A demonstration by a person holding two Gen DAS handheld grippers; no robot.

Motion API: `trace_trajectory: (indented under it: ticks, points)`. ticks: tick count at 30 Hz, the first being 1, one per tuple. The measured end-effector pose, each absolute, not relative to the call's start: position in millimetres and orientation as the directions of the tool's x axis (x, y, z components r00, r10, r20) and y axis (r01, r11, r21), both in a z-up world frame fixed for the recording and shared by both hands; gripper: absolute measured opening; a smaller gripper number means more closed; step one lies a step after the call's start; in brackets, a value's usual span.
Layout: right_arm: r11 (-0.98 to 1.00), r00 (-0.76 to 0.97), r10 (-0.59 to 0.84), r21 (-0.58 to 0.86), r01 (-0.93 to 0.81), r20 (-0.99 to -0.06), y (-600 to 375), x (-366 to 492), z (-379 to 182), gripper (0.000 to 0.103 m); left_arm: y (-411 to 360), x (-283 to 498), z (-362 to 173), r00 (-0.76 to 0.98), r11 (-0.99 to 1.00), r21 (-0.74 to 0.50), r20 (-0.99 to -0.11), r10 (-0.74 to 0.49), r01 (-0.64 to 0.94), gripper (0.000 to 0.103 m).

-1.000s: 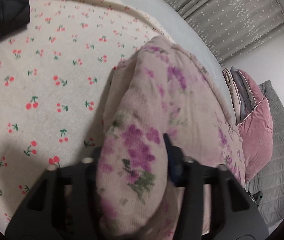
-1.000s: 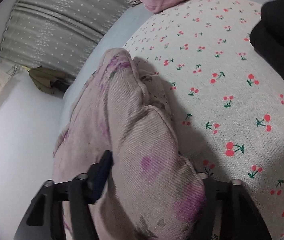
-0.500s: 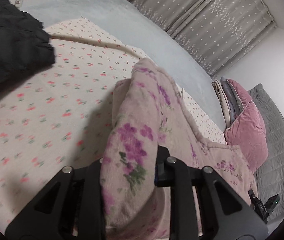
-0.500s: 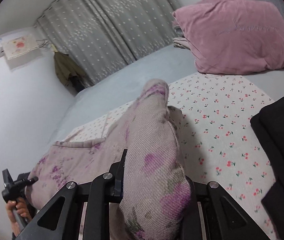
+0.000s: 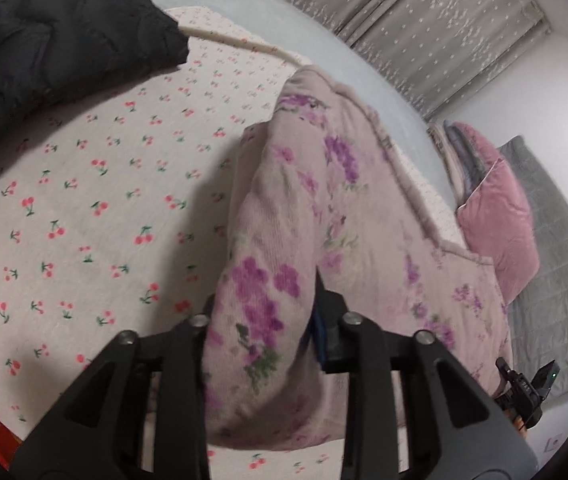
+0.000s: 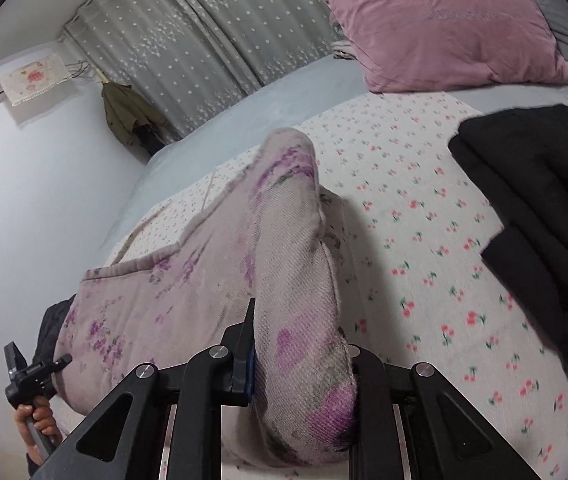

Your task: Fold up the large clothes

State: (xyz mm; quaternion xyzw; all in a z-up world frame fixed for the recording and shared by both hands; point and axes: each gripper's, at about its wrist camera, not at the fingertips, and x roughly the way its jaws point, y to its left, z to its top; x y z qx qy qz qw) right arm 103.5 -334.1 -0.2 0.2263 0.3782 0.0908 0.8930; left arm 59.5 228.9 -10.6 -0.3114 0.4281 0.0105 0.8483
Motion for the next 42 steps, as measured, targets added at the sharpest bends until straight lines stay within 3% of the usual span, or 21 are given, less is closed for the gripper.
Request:
trace_trajectory:
  ticks: [1,3,5,8,10,13,14,16,19,24,26,29,34,42]
  points:
    - [0.901,0.687,0.297,0.433,0.029,-0.663,-333,105,-6,0.029,231,63,-12,0.627,0.819,-0.500,-0.742,-0.238,-0.281,0.038]
    - [0.930,0.664,0.227,0.361,0.069,-0.712,-333,109,-15,0.029,237,64,-11,0.642,0.829,-0.469,-0.744,-0.185,-0.305,0.040]
    - [0.929,0.673,0.225,0.364,0.071,-0.705,-333,106,-13,0.030,247,58,-1,0.677,0.832,-0.428,-0.730,-0.089,-0.352,0.040]
    - [0.942,0.713,0.190,0.329,0.061,-0.675,-330,93,-2,0.032,254,35,16,0.732,0.816,-0.457,-0.679,-0.062,-0.355,0.042]
    - [0.956,0.726,0.154,0.286,0.061,-0.670,-325,88,1,0.033,245,15,31,0.772,0.847,-0.427,-0.635,-0.030,-0.318,0.053]
    - [0.960,0.729,0.146,0.273,0.059,-0.669,-324,91,3,0.036,214,-9,41,0.803,0.900,-0.345,-0.596,0.010,-0.267,0.059]
    - [0.952,0.725,0.159,0.299,0.068,-0.671,-327,95,2,0.039,204,-13,42,0.805,0.914,-0.323,-0.593,0.005,-0.244,0.060]
    - [0.919,0.701,0.159,0.364,0.152,-0.695,-344,118,-7,0.061,187,-18,40,0.803,0.937,-0.284,-0.596,-0.005,-0.205,0.063]
    - [0.927,0.668,0.020,0.264,0.266,-0.744,-351,138,-12,0.061,168,-21,31,0.782,0.952,-0.238,-0.623,0.001,-0.191,0.064]
    - [0.940,0.772,0.050,0.291,0.177,-0.633,-319,88,18,0.061,131,-44,26,0.777,0.979,-0.147,-0.629,0.019,-0.143,0.067]
    - [0.983,0.807,0.055,0.173,0.059,-0.588,-278,60,32,0.065,111,-60,29,0.788,0.987,-0.087,-0.613,0.054,-0.135,0.079]
    - [0.998,0.852,0.065,0.052,-0.044,-0.519,-231,17,39,0.074,87,-83,31,0.804,0.991,-0.038,-0.589,0.084,-0.131,0.081]
    - [0.985,0.860,0.168,0.055,-0.161,-0.482,-190,-44,33,0.081,59,-111,33,0.807,0.991,-0.038,-0.584,0.084,-0.130,0.084]
    - [0.989,0.873,0.143,0.031,-0.146,-0.467,-173,-100,8,0.086,25,-140,35,0.828,0.994,-0.017,-0.554,0.083,-0.111,0.088]
